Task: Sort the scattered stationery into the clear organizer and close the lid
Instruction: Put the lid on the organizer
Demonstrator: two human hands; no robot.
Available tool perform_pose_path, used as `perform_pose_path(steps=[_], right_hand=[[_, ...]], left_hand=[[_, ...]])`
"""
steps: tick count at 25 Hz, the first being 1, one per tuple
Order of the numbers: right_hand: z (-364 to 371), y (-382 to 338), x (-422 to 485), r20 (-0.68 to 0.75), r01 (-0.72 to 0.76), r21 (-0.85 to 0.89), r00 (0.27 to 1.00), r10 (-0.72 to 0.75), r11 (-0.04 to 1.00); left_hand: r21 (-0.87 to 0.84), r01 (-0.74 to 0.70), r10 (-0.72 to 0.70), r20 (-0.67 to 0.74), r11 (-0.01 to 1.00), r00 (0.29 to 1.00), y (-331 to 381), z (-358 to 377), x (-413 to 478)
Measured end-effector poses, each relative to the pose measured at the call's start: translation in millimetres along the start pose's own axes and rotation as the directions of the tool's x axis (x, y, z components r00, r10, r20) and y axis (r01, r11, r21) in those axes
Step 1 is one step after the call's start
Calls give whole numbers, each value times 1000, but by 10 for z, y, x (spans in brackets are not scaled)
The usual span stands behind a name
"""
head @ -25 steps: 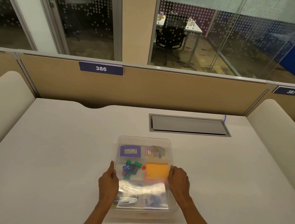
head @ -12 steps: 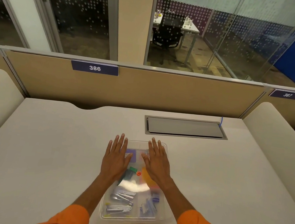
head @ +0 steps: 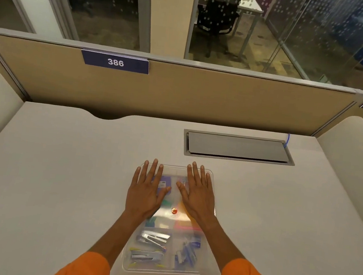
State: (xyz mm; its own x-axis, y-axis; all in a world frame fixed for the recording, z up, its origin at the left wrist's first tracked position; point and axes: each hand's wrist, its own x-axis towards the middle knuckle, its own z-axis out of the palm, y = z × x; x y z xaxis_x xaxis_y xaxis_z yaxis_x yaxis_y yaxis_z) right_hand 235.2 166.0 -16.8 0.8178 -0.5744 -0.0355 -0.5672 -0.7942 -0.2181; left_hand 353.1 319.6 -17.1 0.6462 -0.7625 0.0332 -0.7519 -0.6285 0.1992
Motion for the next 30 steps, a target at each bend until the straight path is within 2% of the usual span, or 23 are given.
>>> perform_pose_path(steps=[4,9,14,17,22,30], right_hand=[[62,50,36,-17,10,3,1000,-10,1000],[-19,20,17,46,-19,9,999,19,1000],[-272,-26,-99,95,23,-12,995,-22,1000],[-330,-78,-417,28,27,50,999,-29,998],[-104,-49,-1200,19,12,86,1000,-14,996],[0,27,-1583,5,3,-9,1000,-3,1000]], left_hand=[[-17,-3,3,-21,1000,1000,-26,92,24],[-30,26,-25,27,999,999,6,58,2],[-71,25,-21,63,997,998,76,-187,-88],[-171,33,-36,-17,985,999,146,-268,-377],[-216,78,-93,-56,973,994,257,-93,-1139],[-135,103,-105,-4,985,994,330,23,-1463]])
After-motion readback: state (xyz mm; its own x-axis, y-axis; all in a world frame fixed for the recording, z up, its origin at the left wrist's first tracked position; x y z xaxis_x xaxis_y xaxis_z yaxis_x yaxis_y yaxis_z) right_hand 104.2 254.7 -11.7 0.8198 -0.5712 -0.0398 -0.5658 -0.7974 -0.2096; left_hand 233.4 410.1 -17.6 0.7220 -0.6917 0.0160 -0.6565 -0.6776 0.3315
